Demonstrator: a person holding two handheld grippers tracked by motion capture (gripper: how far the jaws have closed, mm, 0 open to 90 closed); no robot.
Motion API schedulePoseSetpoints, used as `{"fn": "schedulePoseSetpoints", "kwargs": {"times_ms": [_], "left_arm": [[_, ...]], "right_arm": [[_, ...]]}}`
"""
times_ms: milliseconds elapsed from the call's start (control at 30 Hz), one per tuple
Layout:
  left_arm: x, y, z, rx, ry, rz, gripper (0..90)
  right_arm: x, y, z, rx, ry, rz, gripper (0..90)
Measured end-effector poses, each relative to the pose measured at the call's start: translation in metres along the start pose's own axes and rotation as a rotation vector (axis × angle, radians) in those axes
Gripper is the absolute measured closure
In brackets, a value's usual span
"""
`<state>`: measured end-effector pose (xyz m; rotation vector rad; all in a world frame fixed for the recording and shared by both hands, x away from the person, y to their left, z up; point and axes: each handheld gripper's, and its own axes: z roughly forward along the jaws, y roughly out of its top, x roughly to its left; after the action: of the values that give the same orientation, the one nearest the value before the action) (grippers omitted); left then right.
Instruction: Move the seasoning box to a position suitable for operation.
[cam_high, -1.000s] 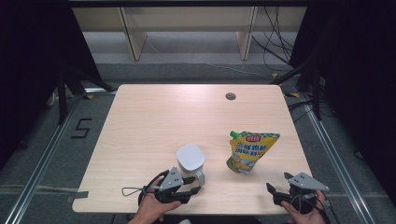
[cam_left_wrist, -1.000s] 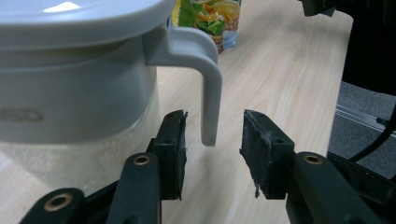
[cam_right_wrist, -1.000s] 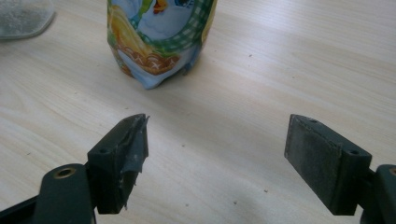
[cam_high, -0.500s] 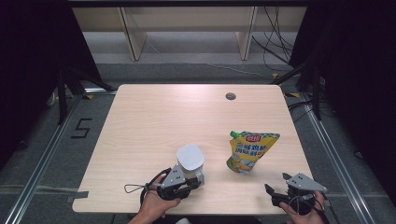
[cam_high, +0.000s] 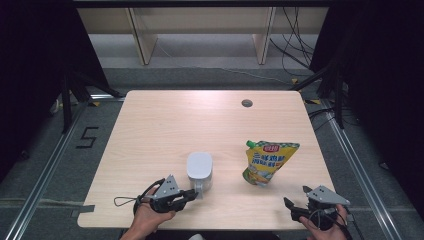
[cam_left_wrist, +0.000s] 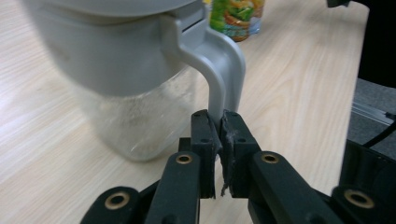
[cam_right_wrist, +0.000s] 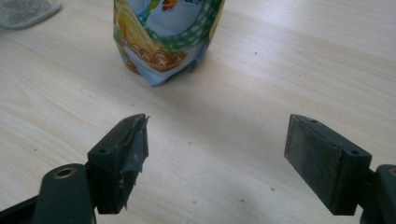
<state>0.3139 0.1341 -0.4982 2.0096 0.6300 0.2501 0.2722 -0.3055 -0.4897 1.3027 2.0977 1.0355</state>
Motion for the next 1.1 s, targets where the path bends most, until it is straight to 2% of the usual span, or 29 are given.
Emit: {"fn": "schedulePoseSetpoints", "kwargs": {"times_ms": [33,100,167,233,300,333,400,433,467,533,567,600,633,667,700,800,833,933,967,1000,1067,1100], "left_arm": [[0.004,-0.002,-0.003,0.003,0.012,-0.018,84.1],[0.006,-0.003,-0.005,-0.005,0.019,-0.022,84.4],[0.009,-0.003,-0.007,-0.003,0.055,-0.044,84.3],[0.013,-0.003,-0.008,-0.009,0.066,-0.052,84.2],[0.017,-0.003,-0.009,-0.002,0.084,-0.055,84.1],[0.02,-0.004,-0.009,-0.011,0.102,-0.065,83.6],[0.021,-0.004,-0.008,-0.016,0.102,-0.07,82.3],[0.022,-0.004,-0.008,-0.019,0.109,-0.081,82.3],[0.024,-0.005,-0.009,-0.017,0.113,-0.073,81.0],[0.024,-0.005,-0.009,-0.023,0.115,-0.082,75.4],[0.022,-0.005,-0.01,-0.026,0.124,-0.099,75.4],[0.021,-0.005,-0.011,-0.033,0.125,-0.102,64.9],[0.02,-0.004,-0.011,-0.038,0.128,-0.103,64.9],[0.018,-0.004,-0.011,-0.022,0.124,-0.099,57.4],[0.017,-0.003,-0.011,-0.019,0.116,-0.079,57.4],[0.012,-0.001,-0.008,-0.007,0.11,-0.081,49.4],[0.01,0.001,-0.006,0.0,0.12,-0.067,46.6],[0.009,0.005,-0.001,-0.005,0.133,-0.053,45.9],[0.01,0.007,0.001,-0.003,0.143,-0.036,46.3],[0.009,0.008,0.003,-0.01,0.138,-0.052,47.1],[0.01,0.01,0.005,-0.012,0.147,-0.045,52.3],[0.011,0.01,0.006,-0.034,0.166,-0.043,56.8]], "right_arm": [[-0.003,0.0,0.001,-0.009,0.009,-0.037,22.6],[-0.003,0.0,0.001,-0.011,0.005,-0.036,22.5],[-0.003,0.0,0.001,-0.006,0.001,-0.033,22.5],[-0.002,0.0,0.001,-0.001,-0.005,-0.019,22.5],[-0.004,0.0,0.002,-0.01,-0.003,-0.038,22.5],[-0.003,0.0,0.001,-0.005,0.004,-0.033,22.5],[-0.003,0.0,0.001,-0.007,-0.001,-0.029,22.5],[0.0,0.0,0.0,-0.004,-0.002,-0.008,22.5],[-0.001,0.0,0.0,-0.002,-0.001,-0.011,22.4],[-0.002,0.0,0.0,-0.007,-0.007,-0.029,22.5],[-0.003,0.001,0.0,-0.012,-0.006,-0.043,22.5],[-0.003,0.001,0.0,-0.019,-0.007,-0.051,22.4],[-0.003,0.001,0.0,-0.019,-0.007,-0.051,22.4],[-0.003,0.0,0.0,-0.012,0.004,-0.039,22.5],[-0.003,0.0,0.0,-0.012,0.004,-0.039,22.5],[-0.003,0.001,0.001,-0.01,0.0,-0.051,22.4],[-0.002,0.001,0.001,0.009,0.011,-0.043,22.4],[-0.002,0.001,0.002,0.001,0.011,-0.043,22.4],[-0.002,0.001,0.001,0.006,0.011,-0.043,22.4],[-0.002,0.001,0.002,0.001,0.012,-0.043,22.4],[-0.001,0.0,0.001,0.007,0.008,-0.036,22.4],[-0.002,0.001,0.002,0.002,0.005,-0.058,22.4]]}}
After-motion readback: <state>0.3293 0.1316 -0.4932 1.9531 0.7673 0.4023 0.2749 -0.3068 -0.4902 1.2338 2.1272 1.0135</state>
